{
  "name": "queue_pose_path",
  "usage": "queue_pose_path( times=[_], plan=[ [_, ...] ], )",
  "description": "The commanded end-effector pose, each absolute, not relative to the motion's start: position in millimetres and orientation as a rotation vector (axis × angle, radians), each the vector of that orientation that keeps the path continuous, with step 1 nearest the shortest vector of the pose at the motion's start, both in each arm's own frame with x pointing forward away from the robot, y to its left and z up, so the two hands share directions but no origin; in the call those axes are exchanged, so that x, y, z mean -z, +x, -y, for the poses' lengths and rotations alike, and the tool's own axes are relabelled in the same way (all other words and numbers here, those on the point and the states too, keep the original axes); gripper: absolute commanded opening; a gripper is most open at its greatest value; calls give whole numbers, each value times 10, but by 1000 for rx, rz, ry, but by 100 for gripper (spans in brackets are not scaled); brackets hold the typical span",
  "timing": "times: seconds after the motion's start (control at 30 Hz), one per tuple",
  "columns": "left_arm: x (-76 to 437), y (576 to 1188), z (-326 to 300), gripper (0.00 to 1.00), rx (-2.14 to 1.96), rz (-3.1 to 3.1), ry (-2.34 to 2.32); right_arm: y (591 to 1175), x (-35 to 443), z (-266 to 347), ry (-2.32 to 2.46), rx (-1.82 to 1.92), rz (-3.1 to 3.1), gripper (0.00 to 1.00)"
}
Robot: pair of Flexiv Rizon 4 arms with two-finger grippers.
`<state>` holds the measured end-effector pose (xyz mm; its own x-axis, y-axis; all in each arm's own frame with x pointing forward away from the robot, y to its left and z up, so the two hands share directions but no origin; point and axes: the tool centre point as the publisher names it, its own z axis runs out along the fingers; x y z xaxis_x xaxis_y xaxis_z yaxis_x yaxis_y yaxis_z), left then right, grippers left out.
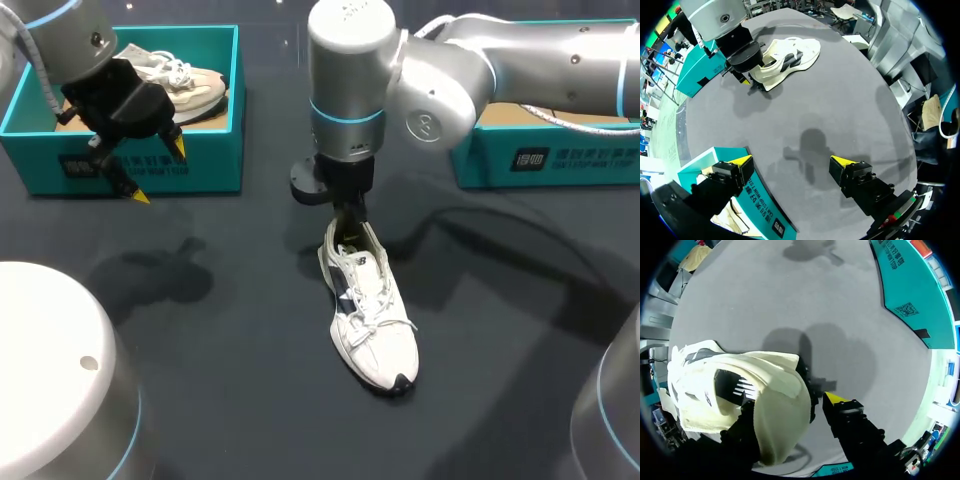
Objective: Take the shoe out of the shoebox, open the shoe tongue, remove and reinsert the insole, then place the shoe into the shoebox
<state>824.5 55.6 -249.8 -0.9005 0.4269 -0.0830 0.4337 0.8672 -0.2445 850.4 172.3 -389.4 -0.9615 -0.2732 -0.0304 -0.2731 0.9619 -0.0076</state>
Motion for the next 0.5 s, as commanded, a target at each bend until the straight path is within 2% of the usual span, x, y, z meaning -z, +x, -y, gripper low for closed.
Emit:
queue_pose_path(
  times=[0.03, 0.13, 0.17, 0.23, 0.5],
  plan=[
    [2497, 8247, -558, 100, 401, -3011, 695, 8508, 3910, -1747, -435, 13, -3082, 46],
    [2497, 8247, -558, 100, 401, -3011, 695, 8497, 3922, -1758, -438, 12, -3084, 38],
    [2497, 8247, -558, 100, 401, -3011, 695, 8492, 3922, -1761, -438, 11, -3084, 29],
    [2497, 8247, -558, 100, 401, -3011, 695, 8480, 3915, -1767, -435, 11, -3082, 2],
    [2497, 8247, -558, 100, 401, -3011, 695, 8438, 3738, -1750, -410, 22, -3066, 0]
  ],
)
